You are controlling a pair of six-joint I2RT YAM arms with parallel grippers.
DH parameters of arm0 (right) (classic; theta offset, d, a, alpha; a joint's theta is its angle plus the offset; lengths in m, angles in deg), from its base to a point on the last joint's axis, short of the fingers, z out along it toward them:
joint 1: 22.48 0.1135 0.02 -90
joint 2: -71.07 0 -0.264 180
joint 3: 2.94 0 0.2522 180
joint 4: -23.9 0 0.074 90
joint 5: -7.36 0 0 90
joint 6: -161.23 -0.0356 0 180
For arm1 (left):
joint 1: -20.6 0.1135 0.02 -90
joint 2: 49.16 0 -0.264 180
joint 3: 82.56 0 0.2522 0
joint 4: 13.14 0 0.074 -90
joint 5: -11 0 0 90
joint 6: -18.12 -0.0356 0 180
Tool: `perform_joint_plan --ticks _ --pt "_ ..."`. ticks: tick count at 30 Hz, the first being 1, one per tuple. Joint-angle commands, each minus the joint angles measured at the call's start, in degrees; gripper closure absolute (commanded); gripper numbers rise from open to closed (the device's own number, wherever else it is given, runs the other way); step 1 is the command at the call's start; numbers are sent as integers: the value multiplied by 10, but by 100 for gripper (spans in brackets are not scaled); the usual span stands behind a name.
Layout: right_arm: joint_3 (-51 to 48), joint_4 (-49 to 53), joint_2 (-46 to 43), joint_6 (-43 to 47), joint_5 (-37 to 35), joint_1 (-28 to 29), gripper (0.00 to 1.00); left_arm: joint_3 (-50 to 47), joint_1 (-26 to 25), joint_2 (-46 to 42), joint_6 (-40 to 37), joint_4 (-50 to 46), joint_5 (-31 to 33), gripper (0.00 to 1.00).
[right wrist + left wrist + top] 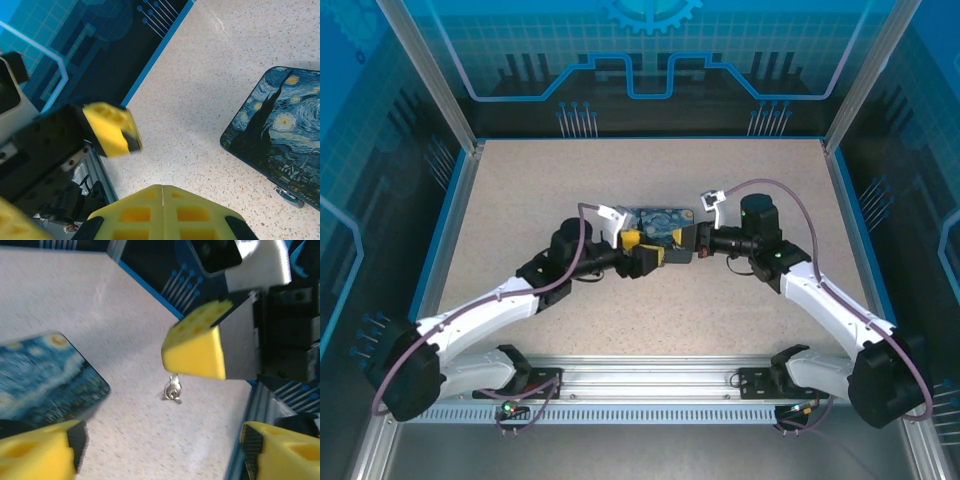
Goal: Unlock a padlock with a key
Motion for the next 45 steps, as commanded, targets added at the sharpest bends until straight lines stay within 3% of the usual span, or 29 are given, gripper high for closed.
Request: perform_joint_plan --ticks 1,7,11,15,19,24,27,45 --pt "26 11 8 -8 11 -7 100 -8 11 -35 23 0 39 1" --pt "50 25 20 -1 56 -10 100 13 15 -41 30 -2 60 1" --pt "58 21 38 3 108 -15 100 42 20 -31 3 -28 36 1" --pt "101 24 56 9 149 -18 100 71 55 -8 9 -48 -68 4" --pt "129 32 74 10 170 -20 100 108 99 40 60 -54 -211 22" --pt "153 43 90 12 182 -19 100 129 102 70 73 -43 -276 40" --pt "161 46 96 12 181 -20 100 137 101 83 78 -41 -292 49" --pt "173 38 121 9 180 -5 100 153 93 139 109 -2 -313 64"
